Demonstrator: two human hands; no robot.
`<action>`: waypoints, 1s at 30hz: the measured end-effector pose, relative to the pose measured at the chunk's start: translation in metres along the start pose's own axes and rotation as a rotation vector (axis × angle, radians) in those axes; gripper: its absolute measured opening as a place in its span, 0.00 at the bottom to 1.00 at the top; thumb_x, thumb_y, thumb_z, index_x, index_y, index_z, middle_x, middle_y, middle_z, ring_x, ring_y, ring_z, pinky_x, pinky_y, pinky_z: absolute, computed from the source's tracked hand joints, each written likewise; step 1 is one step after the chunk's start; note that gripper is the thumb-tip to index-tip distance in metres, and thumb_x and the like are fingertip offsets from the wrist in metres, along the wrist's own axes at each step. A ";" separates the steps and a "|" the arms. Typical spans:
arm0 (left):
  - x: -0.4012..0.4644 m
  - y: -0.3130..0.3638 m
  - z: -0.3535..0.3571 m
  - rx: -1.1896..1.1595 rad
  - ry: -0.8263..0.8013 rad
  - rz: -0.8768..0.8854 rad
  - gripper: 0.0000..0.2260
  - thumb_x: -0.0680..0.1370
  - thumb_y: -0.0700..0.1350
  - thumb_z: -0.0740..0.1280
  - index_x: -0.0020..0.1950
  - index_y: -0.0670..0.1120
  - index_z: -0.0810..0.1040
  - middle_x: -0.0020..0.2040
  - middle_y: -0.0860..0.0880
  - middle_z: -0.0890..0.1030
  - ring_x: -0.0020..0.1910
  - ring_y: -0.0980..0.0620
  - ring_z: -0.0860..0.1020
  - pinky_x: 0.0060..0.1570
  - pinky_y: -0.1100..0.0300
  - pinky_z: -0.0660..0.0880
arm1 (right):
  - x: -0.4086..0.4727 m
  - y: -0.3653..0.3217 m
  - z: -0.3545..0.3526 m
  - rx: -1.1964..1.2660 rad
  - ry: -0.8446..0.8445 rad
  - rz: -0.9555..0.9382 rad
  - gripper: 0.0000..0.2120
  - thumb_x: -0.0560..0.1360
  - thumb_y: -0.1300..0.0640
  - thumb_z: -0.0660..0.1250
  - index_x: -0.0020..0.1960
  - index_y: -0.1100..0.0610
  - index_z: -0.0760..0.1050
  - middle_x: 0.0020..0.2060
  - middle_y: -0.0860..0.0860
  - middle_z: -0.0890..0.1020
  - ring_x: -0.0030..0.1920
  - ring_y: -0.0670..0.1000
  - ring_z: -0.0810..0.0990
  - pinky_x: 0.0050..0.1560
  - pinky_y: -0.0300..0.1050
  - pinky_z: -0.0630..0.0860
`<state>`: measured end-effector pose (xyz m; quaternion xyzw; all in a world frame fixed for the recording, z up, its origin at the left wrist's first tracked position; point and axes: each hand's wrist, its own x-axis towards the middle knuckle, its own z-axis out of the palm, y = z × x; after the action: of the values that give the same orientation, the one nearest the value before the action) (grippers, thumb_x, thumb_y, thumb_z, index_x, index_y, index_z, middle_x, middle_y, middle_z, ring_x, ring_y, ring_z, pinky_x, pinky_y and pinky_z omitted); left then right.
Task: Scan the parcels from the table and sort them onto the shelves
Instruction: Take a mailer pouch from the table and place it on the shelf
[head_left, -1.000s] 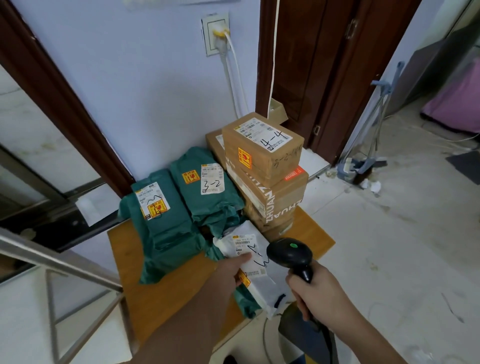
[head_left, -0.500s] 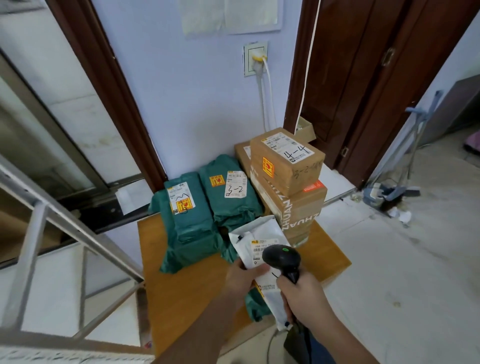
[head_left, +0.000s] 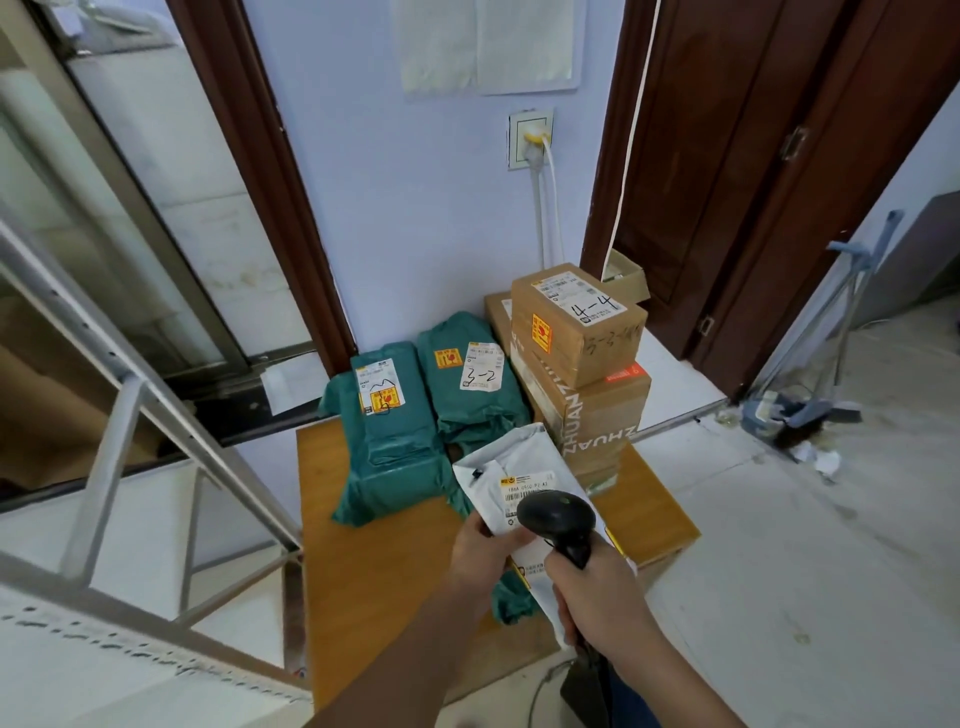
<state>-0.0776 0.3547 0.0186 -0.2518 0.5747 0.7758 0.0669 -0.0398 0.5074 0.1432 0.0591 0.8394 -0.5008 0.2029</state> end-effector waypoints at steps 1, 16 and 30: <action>-0.005 0.000 0.000 0.003 0.010 0.002 0.30 0.60 0.44 0.83 0.62 0.47 0.83 0.55 0.46 0.88 0.55 0.42 0.86 0.58 0.41 0.83 | -0.003 0.001 0.000 -0.001 -0.002 -0.012 0.06 0.73 0.56 0.65 0.38 0.53 0.73 0.28 0.53 0.77 0.29 0.54 0.76 0.40 0.58 0.81; -0.108 0.013 -0.071 -0.191 0.165 -0.010 0.17 0.75 0.39 0.78 0.63 0.42 0.82 0.53 0.46 0.89 0.47 0.49 0.88 0.41 0.57 0.83 | -0.072 -0.022 0.021 -0.137 -0.212 -0.282 0.09 0.74 0.51 0.65 0.37 0.54 0.71 0.25 0.51 0.73 0.24 0.50 0.73 0.38 0.60 0.78; -0.293 0.000 -0.267 -0.271 0.330 0.187 0.17 0.76 0.41 0.76 0.62 0.38 0.81 0.53 0.40 0.88 0.47 0.45 0.88 0.42 0.53 0.84 | -0.245 -0.085 0.148 -0.156 -0.516 -0.467 0.14 0.79 0.59 0.65 0.35 0.58 0.71 0.21 0.53 0.74 0.21 0.54 0.71 0.32 0.52 0.73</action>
<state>0.2598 0.1626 0.0987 -0.3279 0.4890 0.7970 -0.1347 0.1992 0.3633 0.2487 -0.2784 0.7871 -0.4666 0.2920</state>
